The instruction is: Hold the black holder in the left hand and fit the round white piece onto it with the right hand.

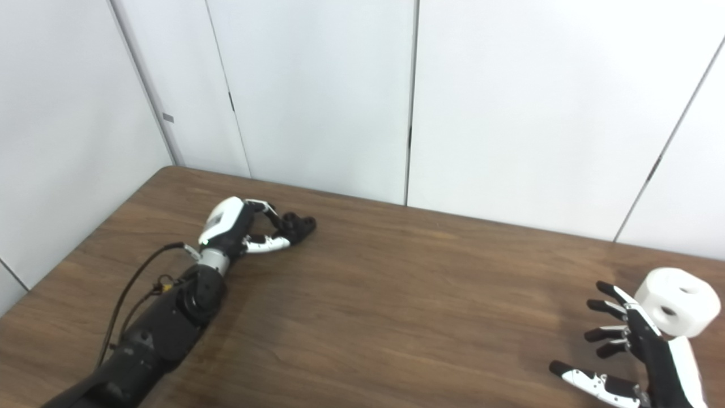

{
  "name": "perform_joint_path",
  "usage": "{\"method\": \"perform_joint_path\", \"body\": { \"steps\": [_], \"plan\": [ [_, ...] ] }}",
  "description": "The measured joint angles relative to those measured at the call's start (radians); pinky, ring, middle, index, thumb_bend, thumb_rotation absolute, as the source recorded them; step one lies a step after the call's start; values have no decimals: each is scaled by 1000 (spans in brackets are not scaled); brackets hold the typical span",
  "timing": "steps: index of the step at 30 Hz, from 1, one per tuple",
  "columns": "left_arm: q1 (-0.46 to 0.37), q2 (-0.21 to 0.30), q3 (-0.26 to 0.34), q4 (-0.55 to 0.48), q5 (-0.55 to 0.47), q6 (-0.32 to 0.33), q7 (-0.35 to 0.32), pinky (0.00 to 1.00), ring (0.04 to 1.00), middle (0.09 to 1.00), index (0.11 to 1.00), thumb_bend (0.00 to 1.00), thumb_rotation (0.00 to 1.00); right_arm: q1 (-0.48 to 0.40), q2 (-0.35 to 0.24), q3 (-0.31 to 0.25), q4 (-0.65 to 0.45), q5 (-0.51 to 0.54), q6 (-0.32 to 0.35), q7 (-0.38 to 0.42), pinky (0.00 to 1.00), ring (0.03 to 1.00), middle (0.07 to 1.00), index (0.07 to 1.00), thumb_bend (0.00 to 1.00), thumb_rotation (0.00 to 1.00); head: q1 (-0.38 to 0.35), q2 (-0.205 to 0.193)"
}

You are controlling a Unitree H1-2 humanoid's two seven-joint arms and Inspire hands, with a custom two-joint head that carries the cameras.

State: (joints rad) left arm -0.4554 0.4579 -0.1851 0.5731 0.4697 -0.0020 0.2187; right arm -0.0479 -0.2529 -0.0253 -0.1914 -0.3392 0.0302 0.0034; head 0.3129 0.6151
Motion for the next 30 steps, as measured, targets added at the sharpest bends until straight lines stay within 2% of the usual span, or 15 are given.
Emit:
{"method": "perform_joint_path", "body": {
  "steps": [6,12,17,23,30],
  "plan": [
    [35,-3,-55,-102,5,-15,-57,874,897,827,483,524,64,-5,0,1,21,-23,-4,-6,445,569,765,849,662,0,-32,8],
    [70,-10,-113,-212,46,-35,-104,871,894,828,484,524,69,-8,0,4,35,-27,-24,-14,459,577,765,847,660,0,-69,15],
    [99,-9,-141,-305,63,-49,-172,813,904,842,485,524,67,-14,1,6,68,-37,-47,-31,457,577,760,844,667,0,-115,21],
    [126,-8,-161,-390,79,-87,-247,794,903,853,485,524,68,-14,1,9,98,-44,-94,-51,470,581,757,845,662,53,-167,34],
    [136,-10,-186,-439,81,-149,-325,829,906,862,486,523,69,-16,10,16,97,-57,-106,-59,481,592,757,845,648,68,-213,48]
  ]
}}
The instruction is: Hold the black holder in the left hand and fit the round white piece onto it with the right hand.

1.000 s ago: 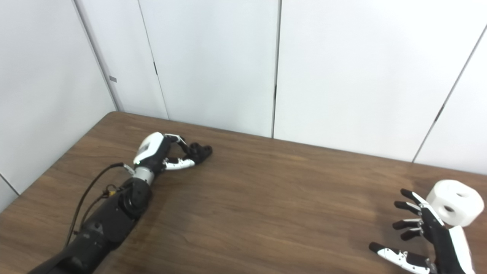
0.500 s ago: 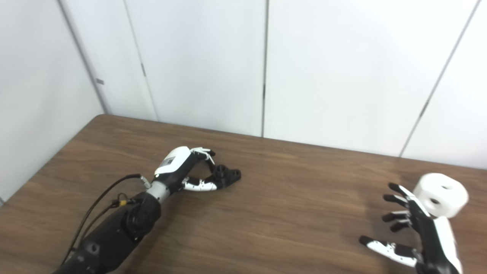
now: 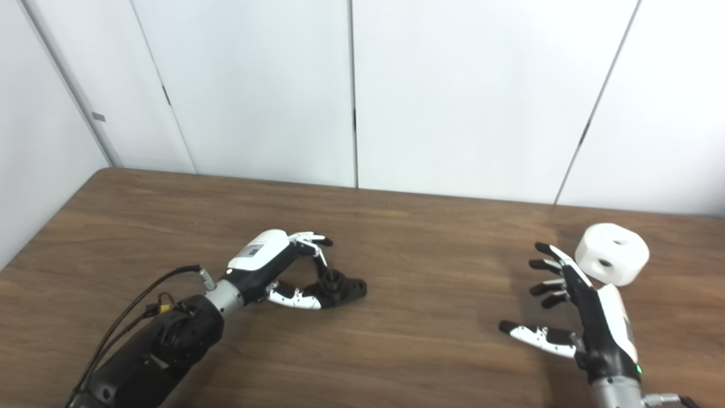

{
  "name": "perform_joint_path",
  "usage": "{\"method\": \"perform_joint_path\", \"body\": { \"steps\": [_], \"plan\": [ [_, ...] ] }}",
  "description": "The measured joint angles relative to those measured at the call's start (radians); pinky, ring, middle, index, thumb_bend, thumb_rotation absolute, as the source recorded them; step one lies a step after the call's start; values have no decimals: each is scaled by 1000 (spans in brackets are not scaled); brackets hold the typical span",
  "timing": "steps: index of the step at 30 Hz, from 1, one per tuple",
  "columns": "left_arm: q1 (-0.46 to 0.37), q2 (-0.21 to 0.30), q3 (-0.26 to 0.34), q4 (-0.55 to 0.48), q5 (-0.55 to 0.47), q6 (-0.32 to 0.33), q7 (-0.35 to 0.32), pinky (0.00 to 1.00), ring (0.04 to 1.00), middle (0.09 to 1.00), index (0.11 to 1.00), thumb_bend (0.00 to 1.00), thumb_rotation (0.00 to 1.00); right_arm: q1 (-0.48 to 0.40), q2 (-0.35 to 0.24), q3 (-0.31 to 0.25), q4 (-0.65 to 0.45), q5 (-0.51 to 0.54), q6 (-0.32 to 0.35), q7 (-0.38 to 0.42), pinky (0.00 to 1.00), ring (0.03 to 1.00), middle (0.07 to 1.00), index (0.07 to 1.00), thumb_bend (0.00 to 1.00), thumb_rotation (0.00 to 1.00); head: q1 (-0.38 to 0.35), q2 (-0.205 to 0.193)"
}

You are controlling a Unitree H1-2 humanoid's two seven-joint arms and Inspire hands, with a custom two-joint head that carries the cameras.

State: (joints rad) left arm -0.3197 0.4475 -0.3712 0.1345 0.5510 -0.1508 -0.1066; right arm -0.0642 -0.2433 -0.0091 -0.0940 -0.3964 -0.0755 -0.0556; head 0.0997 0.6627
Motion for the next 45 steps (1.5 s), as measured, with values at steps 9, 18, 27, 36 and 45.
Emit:
{"method": "perform_joint_path", "body": {
  "steps": [9,18,27,36,45],
  "plan": [
    [17,-15,-17,-26,-26,-87,-62,810,906,856,487,522,73,0,20,3,-13,-30,0,-3,466,577,758,851,635,98,-34,17],
    [18,-21,-36,-27,-36,-138,-93,816,909,859,487,522,72,-1,23,2,-34,-30,3,-2,464,582,759,848,637,88,-61,32],
    [22,-23,-36,-38,-32,-135,-106,825,909,865,488,522,69,-1,26,6,-34,-40,8,-1,462,580,758,848,635,85,-75,41],
    [22,-23,-35,-42,-32,-131,-111,829,913,867,488,522,70,-1,26,6,-34,-38,8,0,465,583,758,845,632,76,-74,44],
    [31,-24,-20,-64,-15,-120,-127,804,906,881,588,880,237,-1,25,6,-34,-38,8,1,459,580,754,841,634,89,-66,48]
  ]
}}
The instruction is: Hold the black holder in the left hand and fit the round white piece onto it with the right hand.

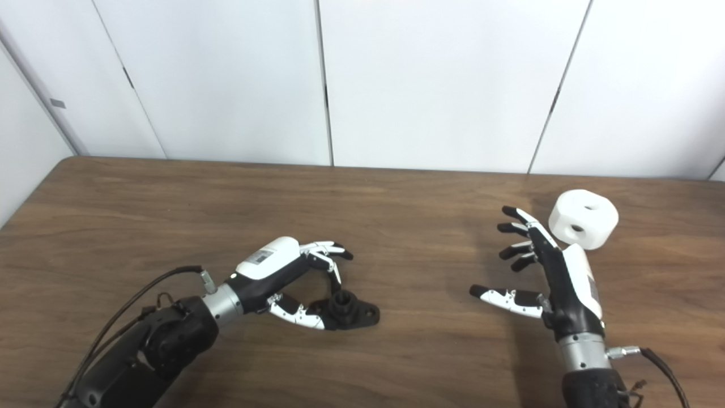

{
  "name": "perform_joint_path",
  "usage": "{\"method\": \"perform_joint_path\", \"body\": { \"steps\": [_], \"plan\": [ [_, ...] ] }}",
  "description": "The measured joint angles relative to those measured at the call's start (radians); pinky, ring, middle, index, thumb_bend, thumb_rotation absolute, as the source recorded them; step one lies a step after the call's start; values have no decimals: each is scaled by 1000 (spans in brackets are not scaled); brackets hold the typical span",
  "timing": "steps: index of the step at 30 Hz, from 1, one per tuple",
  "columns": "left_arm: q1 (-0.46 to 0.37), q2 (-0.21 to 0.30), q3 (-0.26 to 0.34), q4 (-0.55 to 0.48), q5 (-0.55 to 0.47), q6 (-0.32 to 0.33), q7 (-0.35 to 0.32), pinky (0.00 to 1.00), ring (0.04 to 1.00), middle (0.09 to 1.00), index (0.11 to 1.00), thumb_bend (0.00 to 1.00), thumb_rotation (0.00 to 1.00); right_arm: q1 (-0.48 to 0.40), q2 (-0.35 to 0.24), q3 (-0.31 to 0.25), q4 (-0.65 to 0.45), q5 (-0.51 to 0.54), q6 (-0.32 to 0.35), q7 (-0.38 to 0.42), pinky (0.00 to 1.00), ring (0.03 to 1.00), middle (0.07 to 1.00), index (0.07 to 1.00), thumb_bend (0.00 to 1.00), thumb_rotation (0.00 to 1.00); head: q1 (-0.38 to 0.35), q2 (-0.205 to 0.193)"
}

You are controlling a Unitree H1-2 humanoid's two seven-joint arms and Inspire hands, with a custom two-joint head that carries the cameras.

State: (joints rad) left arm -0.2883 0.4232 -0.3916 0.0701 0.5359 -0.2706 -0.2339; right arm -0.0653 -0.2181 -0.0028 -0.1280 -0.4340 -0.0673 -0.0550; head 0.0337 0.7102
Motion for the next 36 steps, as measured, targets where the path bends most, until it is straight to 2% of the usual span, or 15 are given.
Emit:
{"method": "perform_joint_path", "body": {
  "steps": [1,2,5,14,25,36],
  "plan": [
    [0,0,1,-5,14,0,0,817,912,894,625,952,288,0,0,0,0,-1,0,0,459,580,754,841,634,88,0,0],
    [0,1,1,-12,26,2,-1,835,923,909,661,982,316,0,0,0,0,-2,0,0,457,578,754,842,633,84,3,2],
    [6,5,5,-30,53,22,-17,851,948,946,735,1000,320,0,0,0,0,-3,0,0,451,574,752,844,634,83,5,3],
    [18,4,27,-49,78,38,-47,867,951,946,744,1000,304,0,0,2,0,-4,0,4,457,575,754,842,642,93,8,8],
    [21,-6,39,-54,96,51,-49,850,949,933,728,1000,297,0,0,1,0,-1,0,5,461,580,755,837,644,77,9,11],
    [25,-9,41,-50,153,60,-19,871,932,866,495,966,252,0,-1,1,0,-5,0,5,457,579,763,835,635,113,18,26]
  ]
}}
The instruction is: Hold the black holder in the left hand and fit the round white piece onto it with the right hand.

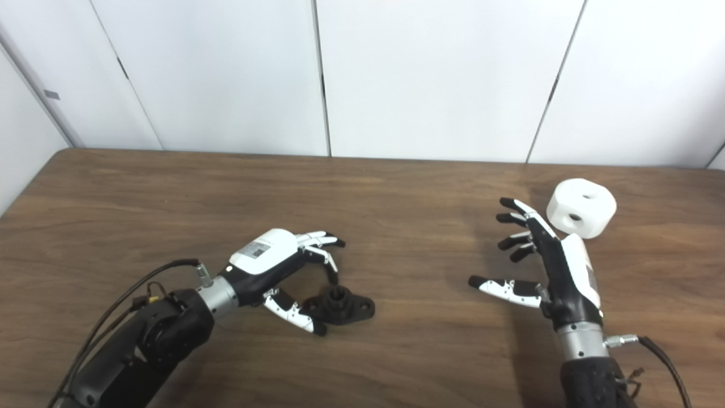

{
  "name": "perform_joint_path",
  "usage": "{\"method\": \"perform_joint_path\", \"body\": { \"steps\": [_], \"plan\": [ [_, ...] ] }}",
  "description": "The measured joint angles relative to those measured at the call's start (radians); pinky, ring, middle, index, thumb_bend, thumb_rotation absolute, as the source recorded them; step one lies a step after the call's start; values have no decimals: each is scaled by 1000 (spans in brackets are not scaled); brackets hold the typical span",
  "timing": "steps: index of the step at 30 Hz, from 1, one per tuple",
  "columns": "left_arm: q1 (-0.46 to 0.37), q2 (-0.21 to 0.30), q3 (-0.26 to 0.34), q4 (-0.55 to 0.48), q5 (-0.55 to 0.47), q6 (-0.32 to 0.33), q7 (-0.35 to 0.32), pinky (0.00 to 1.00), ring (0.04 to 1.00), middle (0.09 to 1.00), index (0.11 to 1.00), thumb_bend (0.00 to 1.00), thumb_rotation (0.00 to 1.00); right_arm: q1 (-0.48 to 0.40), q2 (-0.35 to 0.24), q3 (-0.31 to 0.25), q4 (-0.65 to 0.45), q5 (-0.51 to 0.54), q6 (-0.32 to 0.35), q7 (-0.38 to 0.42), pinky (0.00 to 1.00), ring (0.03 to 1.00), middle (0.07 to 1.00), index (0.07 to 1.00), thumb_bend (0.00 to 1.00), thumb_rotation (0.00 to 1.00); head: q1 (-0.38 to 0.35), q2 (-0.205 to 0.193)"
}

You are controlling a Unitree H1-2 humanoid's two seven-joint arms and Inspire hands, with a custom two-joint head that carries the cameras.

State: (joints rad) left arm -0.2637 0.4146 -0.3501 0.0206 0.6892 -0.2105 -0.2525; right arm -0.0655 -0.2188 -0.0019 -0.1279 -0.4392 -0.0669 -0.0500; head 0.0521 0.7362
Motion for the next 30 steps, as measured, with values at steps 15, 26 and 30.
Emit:
{"method": "perform_joint_path", "body": {
  "steps": [15,26,30],
  "plan": [
    [-6,1,-4,3,13,6,-20,903,909,810,479,520,83,0,0,-10,-9,10,2,1,458,576,758,839,628,108,2,18],
    [-7,1,-1,18,-30,-2,-22,896,913,821,478,524,70,0,-1,-11,-10,11,2,1,462,576,760,842,621,116,-6,20],
    [-6,3,-1,18,-42,-1,-28,901,918,829,479,524,68,0,-1,-11,-10,10,2,1,464,577,760,843,616,109,-8,20]
  ]
}}
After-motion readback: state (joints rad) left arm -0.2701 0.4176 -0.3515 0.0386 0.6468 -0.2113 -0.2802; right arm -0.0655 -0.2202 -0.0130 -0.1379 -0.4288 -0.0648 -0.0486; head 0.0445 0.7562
